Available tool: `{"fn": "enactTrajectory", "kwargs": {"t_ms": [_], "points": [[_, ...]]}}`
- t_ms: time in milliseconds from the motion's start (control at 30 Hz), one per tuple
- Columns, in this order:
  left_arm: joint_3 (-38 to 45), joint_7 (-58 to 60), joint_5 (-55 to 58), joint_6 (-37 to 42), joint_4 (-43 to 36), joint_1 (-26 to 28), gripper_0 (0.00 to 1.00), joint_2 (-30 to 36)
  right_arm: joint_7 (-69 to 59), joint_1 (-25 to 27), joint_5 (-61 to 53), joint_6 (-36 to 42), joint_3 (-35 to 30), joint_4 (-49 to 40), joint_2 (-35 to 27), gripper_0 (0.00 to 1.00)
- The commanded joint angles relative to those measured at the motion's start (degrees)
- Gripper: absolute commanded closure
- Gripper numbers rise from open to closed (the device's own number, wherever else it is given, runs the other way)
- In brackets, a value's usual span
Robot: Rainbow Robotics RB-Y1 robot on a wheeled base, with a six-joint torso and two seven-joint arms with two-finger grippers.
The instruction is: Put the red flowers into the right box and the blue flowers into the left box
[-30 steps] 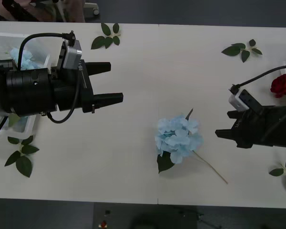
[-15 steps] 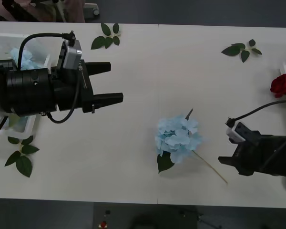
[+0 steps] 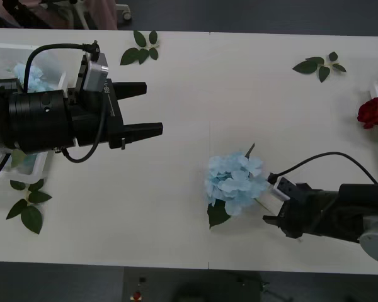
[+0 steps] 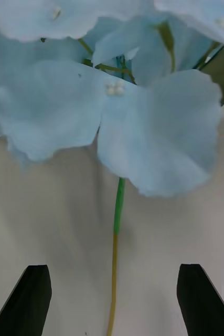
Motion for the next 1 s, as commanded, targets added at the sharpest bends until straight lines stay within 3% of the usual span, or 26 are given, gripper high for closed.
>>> {"fn": "enactTrajectory", "kwargs": {"t_ms": [33,433,667,767,1000], "points": [[0.23,-2.6,0.07,0.08,-0.93,-0.08,0.0,0.6,-2.04,-1.88,0.44,-0.48,-0.19,2.93,4.3,0.3],[0.23,-2.6,0.07,0.08,-0.93,-0.08,0.0,0.6,-1.51,-4.79,1.67,-0.39,-0.02,10.14,13.01,0.31],[0.23,-2.6,0.07,0.08,-0.93,-0.08,0.0,0.6,-1.51,-6.72,2.19,1.02,0.95,11.99,14.24,0.74],[0.23,-2.6,0.07,0.08,-0.93,-0.08,0.0,0.6,-1.87,-6.98,2.28,1.11,0.95,12.34,14.24,1.0],[0.23,-2.6,0.07,0.08,-0.93,-0.08,0.0,0.6,-3.01,-9.36,-3.87,1.9,0.95,10.58,11.34,1.0]]}}
